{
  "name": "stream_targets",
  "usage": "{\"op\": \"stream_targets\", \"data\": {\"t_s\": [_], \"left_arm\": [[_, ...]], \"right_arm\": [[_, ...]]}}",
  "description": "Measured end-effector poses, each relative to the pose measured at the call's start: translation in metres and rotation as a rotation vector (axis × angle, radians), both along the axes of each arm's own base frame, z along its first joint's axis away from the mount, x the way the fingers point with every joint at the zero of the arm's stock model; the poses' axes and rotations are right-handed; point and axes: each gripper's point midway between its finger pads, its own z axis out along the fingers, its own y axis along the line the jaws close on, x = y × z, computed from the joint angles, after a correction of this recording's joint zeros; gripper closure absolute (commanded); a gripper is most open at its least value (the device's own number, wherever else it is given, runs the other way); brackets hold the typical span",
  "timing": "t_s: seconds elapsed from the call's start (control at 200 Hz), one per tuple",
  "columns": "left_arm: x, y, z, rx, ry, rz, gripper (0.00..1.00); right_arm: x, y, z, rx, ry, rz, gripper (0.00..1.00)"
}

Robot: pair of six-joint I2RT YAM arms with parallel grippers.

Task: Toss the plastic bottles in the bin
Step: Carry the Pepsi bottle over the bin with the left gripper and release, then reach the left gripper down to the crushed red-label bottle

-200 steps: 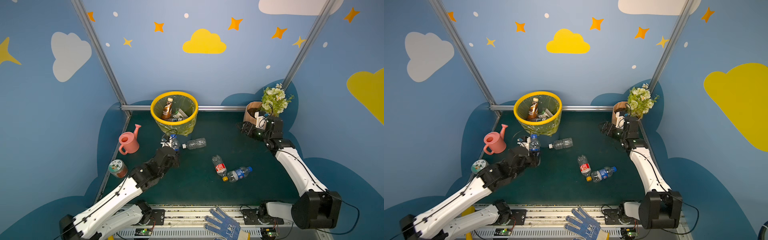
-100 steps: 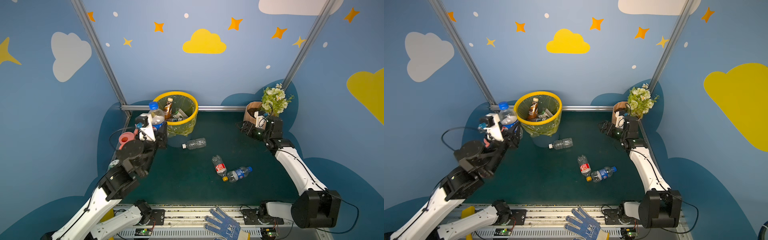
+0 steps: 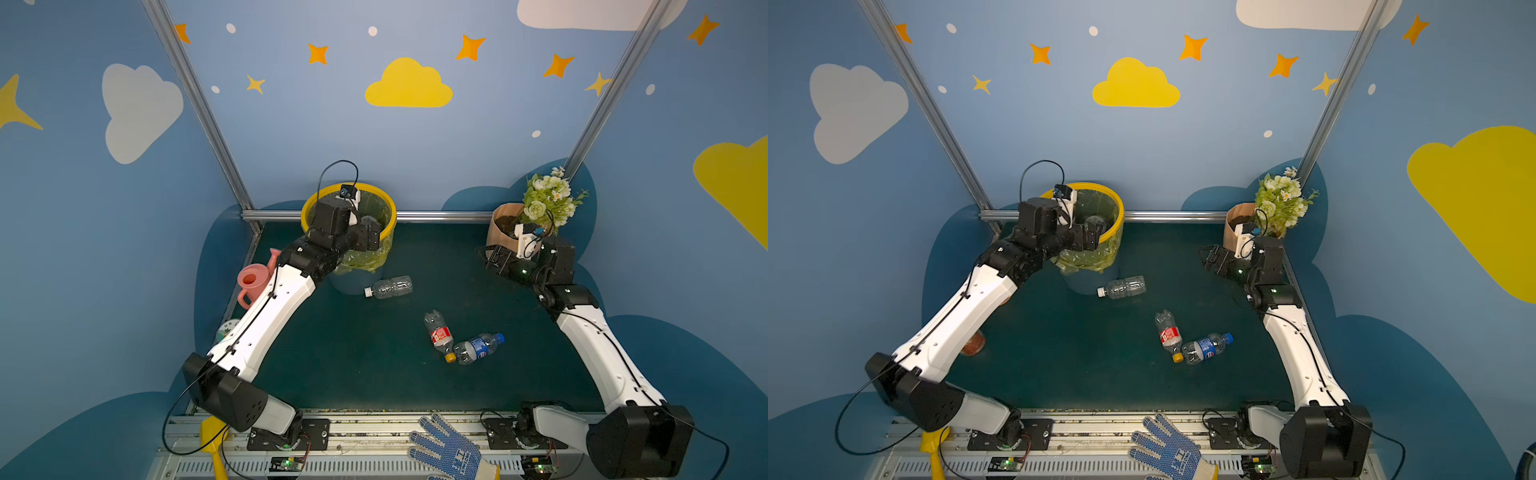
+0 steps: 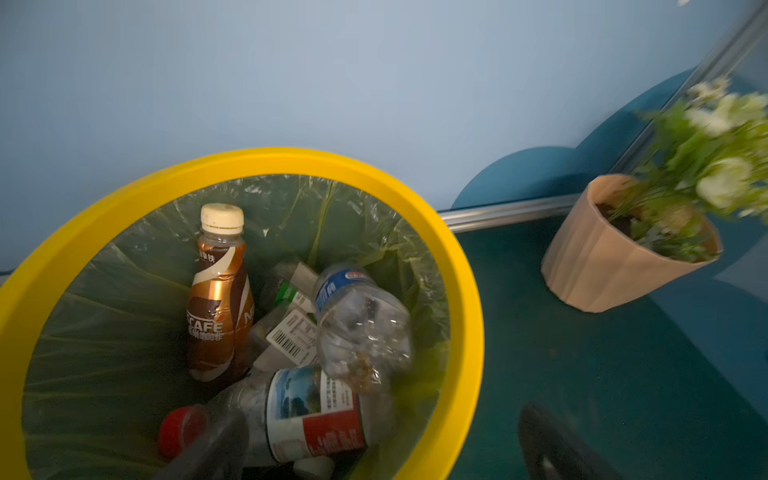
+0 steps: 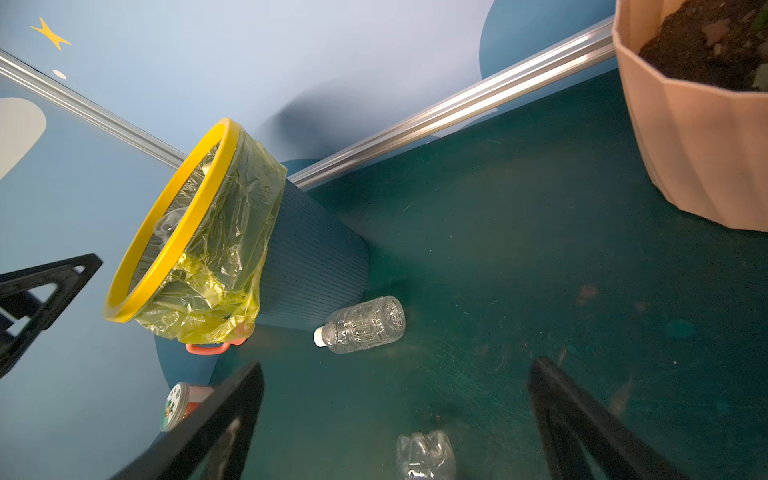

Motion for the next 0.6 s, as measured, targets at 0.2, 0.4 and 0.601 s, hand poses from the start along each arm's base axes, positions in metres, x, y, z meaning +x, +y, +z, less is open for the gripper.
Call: {"op": "stream_targets", "data": {"t_s": [0.2, 0.4, 0.601], "left_arm": [[-0.08, 0.046, 0.099, -0.106, -0.264, 0.049, 0.0], [-0.121, 0.066, 0.109, -0.168, -0.344, 0.067, 0.0], [-0.116, 0.021, 0.021, -0.106, -0.153, -0.021, 0.0]], "right_arm": [[-0.001, -0.003, -0.004, -0.014, 0.005, -0.007, 0.03], [-0.002, -0.006, -0.023, -0.03, 0.076, -0.022, 0.03], [-0.009, -0.014, -0.045, -0.056, 0.166, -0.06, 0.03]]}}
